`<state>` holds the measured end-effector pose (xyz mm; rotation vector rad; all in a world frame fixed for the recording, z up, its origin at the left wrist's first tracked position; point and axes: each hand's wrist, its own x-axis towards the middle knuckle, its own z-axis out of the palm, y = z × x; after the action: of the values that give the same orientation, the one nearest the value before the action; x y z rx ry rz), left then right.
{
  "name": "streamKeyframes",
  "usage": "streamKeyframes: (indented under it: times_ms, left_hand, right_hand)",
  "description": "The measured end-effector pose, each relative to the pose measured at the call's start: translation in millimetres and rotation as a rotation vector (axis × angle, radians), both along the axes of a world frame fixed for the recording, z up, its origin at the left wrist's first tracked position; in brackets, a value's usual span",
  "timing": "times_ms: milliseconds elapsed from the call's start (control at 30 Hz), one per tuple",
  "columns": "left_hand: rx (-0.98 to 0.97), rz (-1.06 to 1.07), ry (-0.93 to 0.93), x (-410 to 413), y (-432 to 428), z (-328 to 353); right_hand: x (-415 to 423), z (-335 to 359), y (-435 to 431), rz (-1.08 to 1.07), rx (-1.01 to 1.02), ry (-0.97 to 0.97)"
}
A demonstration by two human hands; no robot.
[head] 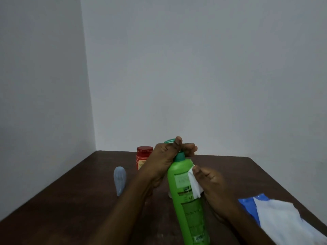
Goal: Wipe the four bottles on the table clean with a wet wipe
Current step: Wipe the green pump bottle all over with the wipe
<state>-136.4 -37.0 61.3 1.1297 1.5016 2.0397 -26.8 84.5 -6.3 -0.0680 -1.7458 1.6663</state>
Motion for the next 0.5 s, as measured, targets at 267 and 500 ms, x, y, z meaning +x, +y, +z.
streamKeyframes:
  times_ms: [267,500]
  left_hand:
    - [-0.178,0.082,0.097,14.2,6.2,-7.1]
    - [0.188,0.084,-0.117,15.2,3.5,-32.7]
  right_hand:
    - [-5.7,-4.4,-0.8,-0.164,0.022,0.093]
    - [-2.3,-3.2,-16.6,-0.195,0.145,0.167]
